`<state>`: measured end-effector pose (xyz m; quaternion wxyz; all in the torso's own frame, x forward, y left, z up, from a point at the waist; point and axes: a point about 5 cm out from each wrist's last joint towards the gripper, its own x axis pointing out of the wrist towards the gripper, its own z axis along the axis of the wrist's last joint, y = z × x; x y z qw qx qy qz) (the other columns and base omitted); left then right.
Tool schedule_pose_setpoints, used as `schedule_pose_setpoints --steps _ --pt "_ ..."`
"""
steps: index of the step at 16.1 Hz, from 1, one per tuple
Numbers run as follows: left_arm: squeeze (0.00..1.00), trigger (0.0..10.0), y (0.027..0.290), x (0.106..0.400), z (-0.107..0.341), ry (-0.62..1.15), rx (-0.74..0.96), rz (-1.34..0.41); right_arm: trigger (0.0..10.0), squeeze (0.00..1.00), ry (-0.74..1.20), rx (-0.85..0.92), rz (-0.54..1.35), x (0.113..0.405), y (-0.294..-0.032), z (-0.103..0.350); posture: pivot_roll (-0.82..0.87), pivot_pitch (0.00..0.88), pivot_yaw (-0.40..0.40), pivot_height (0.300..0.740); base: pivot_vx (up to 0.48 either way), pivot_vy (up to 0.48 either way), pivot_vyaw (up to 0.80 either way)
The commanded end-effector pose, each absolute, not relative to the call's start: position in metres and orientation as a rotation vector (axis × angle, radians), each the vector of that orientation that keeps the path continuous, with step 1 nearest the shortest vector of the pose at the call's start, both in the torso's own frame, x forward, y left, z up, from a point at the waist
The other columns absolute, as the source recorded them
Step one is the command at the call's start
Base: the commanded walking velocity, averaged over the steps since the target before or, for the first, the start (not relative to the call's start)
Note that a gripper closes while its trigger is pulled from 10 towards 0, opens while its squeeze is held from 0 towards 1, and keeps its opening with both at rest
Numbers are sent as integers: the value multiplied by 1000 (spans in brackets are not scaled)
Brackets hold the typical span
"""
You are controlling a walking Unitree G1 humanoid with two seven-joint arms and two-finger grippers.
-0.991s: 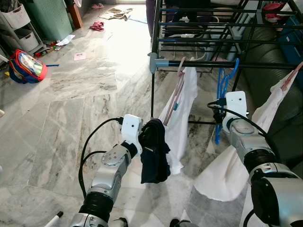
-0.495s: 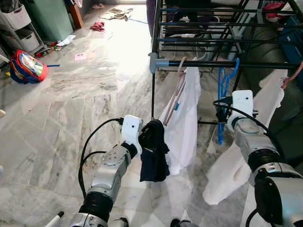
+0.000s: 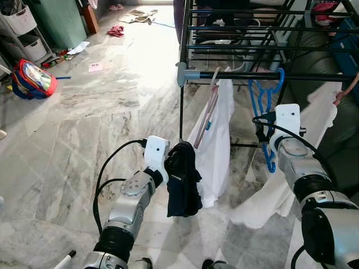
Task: Hang hanger
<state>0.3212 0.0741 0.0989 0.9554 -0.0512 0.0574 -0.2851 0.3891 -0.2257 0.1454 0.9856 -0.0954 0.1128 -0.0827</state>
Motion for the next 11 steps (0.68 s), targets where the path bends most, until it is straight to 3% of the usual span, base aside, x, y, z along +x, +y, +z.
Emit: schedule_pose_setpoints --steps 1,3,4,6,11 --pt "0 10000 73 321 98 126 -88 -587 10000 400 215 -189 -148 394 -220 153 61 163 33 740 0 0 0" --pt "0 10000 73 321 98 128 -87 -590 10000 388 219 -189 -140 394 -219 152 62 162 33 740 0 0 0" --pt "0 10000 72 321 98 130 -87 -591 0 208 227 -176 -127 394 -218 151 62 162 33 740 0 0 0" --pt "0 10000 73 321 97 131 -87 -590 0 0 239 -164 -112 394 -217 149 66 163 31 740 0 0 0" --pt "0 10000 73 320 96 139 -84 -594 0 0 255 -162 -117 393 -218 147 69 164 29 740 0 0 0"
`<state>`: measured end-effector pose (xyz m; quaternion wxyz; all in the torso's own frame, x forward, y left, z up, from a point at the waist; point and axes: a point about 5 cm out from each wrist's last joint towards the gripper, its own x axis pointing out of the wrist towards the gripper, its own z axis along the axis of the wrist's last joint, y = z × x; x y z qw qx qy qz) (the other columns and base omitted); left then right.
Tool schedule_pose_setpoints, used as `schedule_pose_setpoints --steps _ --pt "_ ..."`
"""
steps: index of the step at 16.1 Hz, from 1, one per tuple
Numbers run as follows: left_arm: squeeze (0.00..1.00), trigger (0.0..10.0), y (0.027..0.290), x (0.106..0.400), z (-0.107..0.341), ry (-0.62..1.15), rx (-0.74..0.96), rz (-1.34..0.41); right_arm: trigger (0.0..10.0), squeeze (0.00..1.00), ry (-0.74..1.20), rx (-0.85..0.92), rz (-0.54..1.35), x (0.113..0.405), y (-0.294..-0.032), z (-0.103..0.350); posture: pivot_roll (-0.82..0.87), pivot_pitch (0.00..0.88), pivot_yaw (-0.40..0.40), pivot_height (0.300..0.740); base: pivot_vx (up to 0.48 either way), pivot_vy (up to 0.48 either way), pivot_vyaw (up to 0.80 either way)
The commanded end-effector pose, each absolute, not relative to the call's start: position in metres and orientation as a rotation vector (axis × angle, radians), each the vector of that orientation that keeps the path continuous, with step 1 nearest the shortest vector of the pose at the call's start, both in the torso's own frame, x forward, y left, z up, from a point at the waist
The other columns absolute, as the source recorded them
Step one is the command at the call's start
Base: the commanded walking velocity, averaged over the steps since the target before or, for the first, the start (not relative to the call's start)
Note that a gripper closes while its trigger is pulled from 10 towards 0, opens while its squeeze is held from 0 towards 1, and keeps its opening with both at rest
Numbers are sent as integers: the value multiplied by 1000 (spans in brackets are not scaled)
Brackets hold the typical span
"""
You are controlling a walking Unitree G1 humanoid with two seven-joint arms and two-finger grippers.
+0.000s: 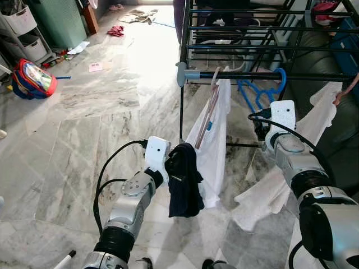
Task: Hang hanger
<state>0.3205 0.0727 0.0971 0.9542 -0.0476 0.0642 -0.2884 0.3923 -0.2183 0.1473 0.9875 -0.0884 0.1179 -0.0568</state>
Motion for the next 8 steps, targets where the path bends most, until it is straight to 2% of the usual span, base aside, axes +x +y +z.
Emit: schedule_pose_setpoints --steps 1,8 --pt "0 10000 73 320 96 140 -83 -594 0 0 258 -161 -116 393 -219 146 69 163 28 740 0 0 0" --pt "0 10000 73 320 95 145 -76 -597 0 0 271 -153 -111 391 -220 143 71 160 29 740 0 0 0"
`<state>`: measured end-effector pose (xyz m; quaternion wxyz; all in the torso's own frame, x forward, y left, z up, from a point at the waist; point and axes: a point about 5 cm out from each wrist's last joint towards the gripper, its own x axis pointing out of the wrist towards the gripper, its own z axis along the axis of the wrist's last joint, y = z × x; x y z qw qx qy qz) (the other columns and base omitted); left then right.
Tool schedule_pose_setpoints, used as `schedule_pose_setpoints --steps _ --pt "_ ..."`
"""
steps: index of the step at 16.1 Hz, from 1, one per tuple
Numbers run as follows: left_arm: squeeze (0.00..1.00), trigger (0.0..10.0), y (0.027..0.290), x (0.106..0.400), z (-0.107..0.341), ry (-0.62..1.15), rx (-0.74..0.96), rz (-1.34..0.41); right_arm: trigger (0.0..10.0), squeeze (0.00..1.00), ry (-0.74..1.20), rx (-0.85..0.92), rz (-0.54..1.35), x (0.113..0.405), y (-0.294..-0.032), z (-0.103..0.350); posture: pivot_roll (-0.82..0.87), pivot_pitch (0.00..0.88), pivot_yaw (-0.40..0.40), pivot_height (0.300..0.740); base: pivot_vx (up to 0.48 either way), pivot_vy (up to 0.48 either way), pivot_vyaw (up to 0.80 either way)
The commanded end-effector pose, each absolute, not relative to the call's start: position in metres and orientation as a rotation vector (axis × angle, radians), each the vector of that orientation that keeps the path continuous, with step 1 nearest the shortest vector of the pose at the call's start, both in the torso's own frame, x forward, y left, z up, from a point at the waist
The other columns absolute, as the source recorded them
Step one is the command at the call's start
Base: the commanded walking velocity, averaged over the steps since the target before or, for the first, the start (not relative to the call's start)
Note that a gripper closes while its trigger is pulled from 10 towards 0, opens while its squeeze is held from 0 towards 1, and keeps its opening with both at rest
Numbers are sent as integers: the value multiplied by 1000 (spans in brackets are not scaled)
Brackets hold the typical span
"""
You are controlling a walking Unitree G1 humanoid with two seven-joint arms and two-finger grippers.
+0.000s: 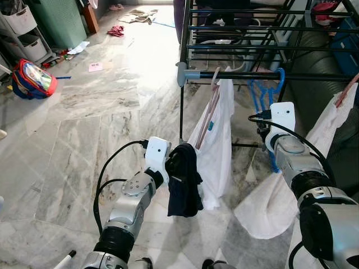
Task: Hang hanger
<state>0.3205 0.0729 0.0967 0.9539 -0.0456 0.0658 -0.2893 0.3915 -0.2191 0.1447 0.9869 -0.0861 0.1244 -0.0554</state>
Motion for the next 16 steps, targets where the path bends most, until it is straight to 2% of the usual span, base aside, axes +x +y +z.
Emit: schedule_pose_setpoints --steps 1,16 --pt "0 10000 73 320 95 145 -75 -598 0 0 273 -153 -111 391 -220 142 71 159 29 740 0 0 0" --pt "0 10000 70 320 94 157 -58 -614 0 0 296 -135 -139 386 -227 134 71 153 39 740 0 0 0"
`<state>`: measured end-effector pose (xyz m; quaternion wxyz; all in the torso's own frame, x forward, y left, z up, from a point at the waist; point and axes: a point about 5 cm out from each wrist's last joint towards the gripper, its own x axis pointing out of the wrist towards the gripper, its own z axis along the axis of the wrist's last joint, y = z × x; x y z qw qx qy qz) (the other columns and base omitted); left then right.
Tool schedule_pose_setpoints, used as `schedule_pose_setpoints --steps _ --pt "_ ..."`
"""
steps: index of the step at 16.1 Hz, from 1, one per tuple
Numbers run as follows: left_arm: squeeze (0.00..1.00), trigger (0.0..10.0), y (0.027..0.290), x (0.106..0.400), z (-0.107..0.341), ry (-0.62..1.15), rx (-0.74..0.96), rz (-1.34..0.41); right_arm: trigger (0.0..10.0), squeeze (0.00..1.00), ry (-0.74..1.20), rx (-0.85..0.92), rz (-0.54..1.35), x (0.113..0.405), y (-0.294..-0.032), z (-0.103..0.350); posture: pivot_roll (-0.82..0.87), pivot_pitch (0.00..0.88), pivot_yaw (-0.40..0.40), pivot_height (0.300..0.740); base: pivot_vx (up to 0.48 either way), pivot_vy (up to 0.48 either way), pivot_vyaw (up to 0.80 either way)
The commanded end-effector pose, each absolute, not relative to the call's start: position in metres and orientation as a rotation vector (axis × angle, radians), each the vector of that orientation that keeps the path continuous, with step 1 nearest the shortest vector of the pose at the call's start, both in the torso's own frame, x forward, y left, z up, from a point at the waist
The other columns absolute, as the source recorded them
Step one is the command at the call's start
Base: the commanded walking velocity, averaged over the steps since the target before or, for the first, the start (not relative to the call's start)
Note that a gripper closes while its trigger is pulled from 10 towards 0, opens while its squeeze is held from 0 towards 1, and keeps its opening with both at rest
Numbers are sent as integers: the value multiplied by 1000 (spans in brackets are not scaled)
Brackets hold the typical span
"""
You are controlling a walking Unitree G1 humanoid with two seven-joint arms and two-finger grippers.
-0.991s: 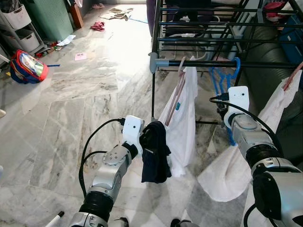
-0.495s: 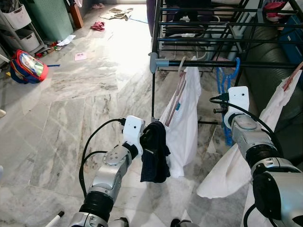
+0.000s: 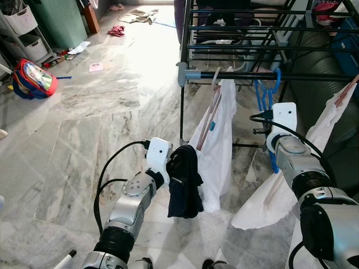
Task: Hang hanger
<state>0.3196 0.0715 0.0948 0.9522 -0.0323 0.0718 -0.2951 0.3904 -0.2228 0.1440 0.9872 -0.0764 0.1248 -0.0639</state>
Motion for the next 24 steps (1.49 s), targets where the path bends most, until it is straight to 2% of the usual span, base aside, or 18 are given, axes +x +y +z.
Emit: schedule_pose_setpoints --steps 1,10,15,16,17,21,22,23,24 --pt "0 10000 70 320 94 157 -57 -614 0 0 301 -130 -135 385 -227 133 70 154 38 740 0 0 0" --pt "0 10000 68 320 95 146 -67 -605 0 0 163 -169 -102 387 -226 146 62 151 34 740 0 0 0" --pt "0 10000 66 321 94 146 -70 -609 0 0 86 -170 -121 377 -230 139 53 151 34 740 0 0 0" --pt "0 10000 66 321 94 143 -72 -606 1373 0 67 -168 -123 376 -230 139 53 150 34 740 0 0 0" --pt "0 10000 67 321 95 140 -76 -601 2275 0 38 -164 -131 374 -231 140 54 150 33 740 0 0 0" --pt "0 10000 72 321 95 113 -91 -565 3882 0 -83 -161 -162 357 -233 136 47 158 31 740 0 0 0" --pt "0 10000 73 321 95 113 -92 -565 4549 0 -92 -161 -167 355 -234 135 47 158 31 740 0 0 0" --pt "0 10000 71 320 93 112 -88 -567 5961 0 -101 -165 -169 349 -235 132 40 158 26 740 0 0 0" --pt "0 10000 71 319 93 105 -87 -569 10000 0 -88 -170 -170 341 -235 124 35 160 25 740 0 0 0"
